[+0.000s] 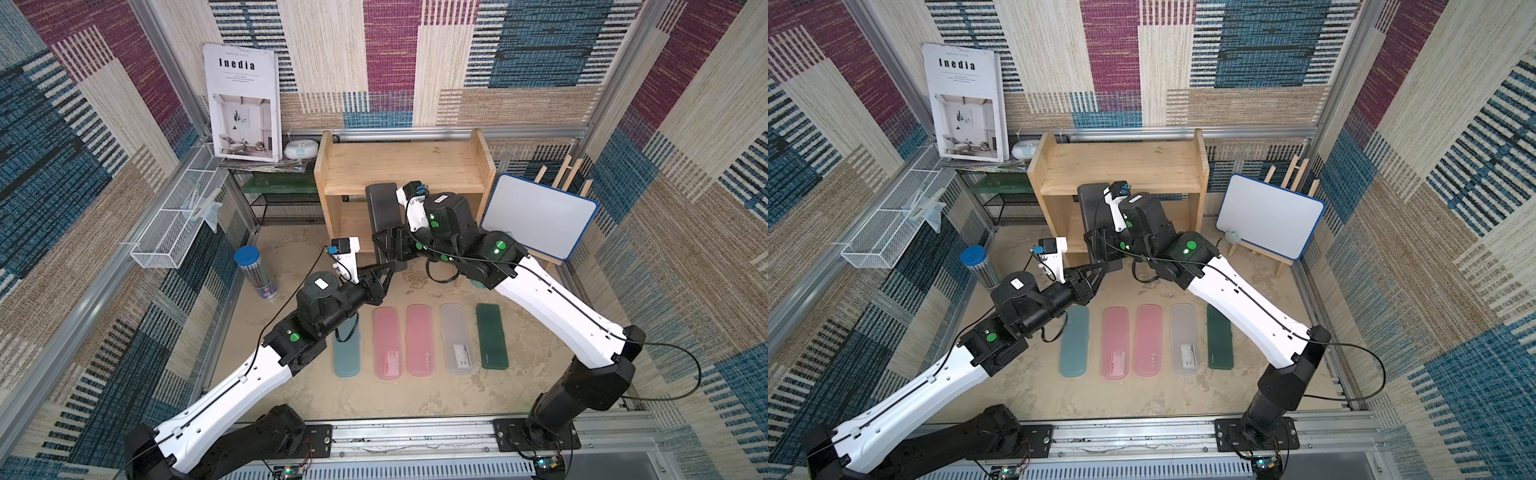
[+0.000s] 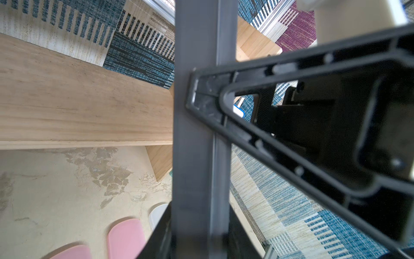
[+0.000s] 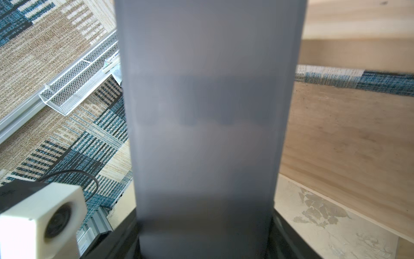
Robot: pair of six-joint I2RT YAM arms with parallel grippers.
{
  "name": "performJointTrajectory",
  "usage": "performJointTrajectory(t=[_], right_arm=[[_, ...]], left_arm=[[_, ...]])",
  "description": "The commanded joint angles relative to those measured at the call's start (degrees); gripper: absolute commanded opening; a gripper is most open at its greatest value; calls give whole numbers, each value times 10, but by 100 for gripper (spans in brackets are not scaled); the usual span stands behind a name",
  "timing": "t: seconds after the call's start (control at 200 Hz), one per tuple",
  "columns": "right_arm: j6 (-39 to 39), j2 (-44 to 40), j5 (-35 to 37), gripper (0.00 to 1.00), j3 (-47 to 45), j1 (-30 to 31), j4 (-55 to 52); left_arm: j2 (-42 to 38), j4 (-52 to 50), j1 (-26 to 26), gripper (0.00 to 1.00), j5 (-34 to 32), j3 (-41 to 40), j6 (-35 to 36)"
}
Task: Remove the pencil cases from the shelf
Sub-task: Pick up the pencil case from the shelf.
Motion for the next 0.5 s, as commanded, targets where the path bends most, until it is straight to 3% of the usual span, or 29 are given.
performJointTrajectory(t=[0.0,0.07,0.18,0.341,0.496], right_arm=[[-3,-11,9,68,-22,-1,18],[-1,-34,4,68,-72,0,42],[17,-87,-27,68,-179,2,95],[74,-158,-47,68,-330,19,162],[125,-130,-68,69,-397,57,185]], left_arm=[[-13,-15,1,68,-36,-4,5],[-31,-55,1,80,-96,-6,9],[-87,-109,1,89,-232,-46,16],[-193,-187,0,95,-399,-103,38],[-265,-240,2,96,-505,-105,91]])
